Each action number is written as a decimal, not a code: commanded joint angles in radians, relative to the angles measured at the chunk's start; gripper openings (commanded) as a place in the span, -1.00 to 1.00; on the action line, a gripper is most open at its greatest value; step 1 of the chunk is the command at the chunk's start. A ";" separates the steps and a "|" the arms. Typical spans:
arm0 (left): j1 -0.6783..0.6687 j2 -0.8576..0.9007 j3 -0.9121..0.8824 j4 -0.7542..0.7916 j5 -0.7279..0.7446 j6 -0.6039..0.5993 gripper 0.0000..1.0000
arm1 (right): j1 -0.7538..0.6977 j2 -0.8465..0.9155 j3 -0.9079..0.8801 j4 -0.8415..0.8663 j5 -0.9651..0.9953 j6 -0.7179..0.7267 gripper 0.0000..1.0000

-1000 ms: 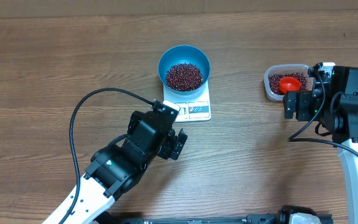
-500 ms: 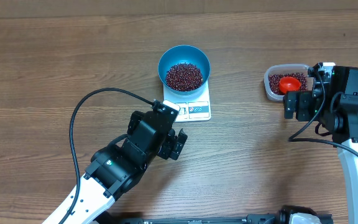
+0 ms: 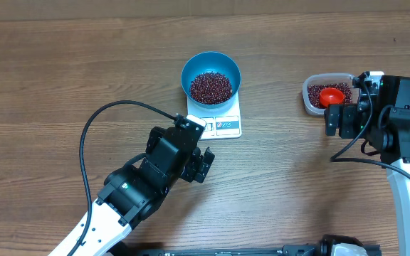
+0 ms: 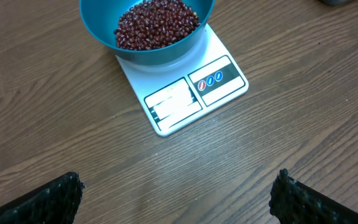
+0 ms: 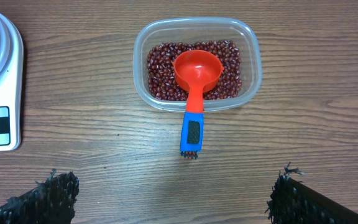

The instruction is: Scoop item into bowl and weigh 150g on scale

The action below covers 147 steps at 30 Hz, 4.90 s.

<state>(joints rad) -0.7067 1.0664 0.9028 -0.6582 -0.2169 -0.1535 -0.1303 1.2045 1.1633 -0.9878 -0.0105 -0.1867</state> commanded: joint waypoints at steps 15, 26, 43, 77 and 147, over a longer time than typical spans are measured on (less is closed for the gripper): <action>0.000 0.024 -0.005 0.002 0.004 0.011 0.99 | 0.002 -0.002 0.035 0.001 0.010 0.007 1.00; 0.000 0.232 -0.005 0.120 0.005 0.007 0.99 | 0.002 -0.002 0.035 0.001 0.010 0.007 1.00; 0.001 0.521 -0.005 0.249 0.004 -0.190 0.99 | 0.002 -0.002 0.035 0.001 0.010 0.007 1.00; 0.002 0.552 -0.005 0.229 -0.064 -0.497 0.98 | 0.002 -0.002 0.035 0.001 0.010 0.007 1.00; 0.001 0.552 -0.005 0.267 -0.052 -0.501 0.99 | 0.002 -0.002 0.035 0.001 0.010 0.007 1.00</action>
<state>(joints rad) -0.7067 1.6089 0.9028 -0.3889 -0.2588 -0.6376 -0.1303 1.2045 1.1633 -0.9882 -0.0105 -0.1841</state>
